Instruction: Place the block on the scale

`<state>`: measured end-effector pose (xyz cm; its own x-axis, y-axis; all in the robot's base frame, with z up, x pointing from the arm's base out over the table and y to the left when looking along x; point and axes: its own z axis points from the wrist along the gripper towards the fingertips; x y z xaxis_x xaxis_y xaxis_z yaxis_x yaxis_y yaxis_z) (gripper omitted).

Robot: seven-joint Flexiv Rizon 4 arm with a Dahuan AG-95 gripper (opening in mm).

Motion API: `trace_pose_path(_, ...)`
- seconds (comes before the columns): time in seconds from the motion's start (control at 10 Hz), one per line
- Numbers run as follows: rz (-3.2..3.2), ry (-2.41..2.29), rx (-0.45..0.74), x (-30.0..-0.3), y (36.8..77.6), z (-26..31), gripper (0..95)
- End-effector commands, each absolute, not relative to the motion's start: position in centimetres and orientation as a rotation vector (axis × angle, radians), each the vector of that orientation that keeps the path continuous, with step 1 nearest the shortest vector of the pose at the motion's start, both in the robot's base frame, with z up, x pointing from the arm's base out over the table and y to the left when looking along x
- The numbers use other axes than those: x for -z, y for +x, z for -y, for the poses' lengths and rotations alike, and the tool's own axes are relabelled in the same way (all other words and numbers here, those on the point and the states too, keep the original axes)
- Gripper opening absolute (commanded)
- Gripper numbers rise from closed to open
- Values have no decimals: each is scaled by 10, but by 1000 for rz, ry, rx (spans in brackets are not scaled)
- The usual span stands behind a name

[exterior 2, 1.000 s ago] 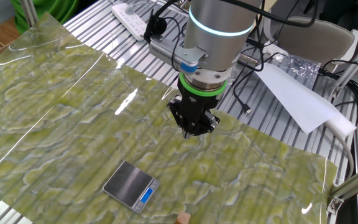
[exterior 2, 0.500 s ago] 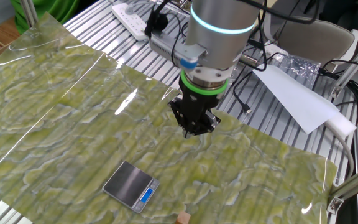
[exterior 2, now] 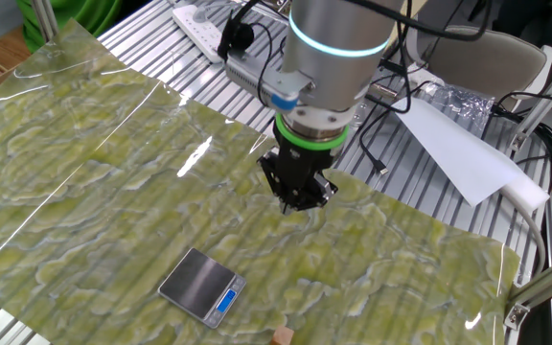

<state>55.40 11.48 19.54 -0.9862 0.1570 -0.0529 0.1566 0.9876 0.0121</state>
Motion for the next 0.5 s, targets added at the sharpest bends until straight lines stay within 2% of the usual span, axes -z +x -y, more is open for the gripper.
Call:
trace_pose_path(0.1, -3096, 270, -15, -196, 556, -115, 0)
trace_pose_path(0.5, -3098, 281, -16, -196, 557, -114, 0)
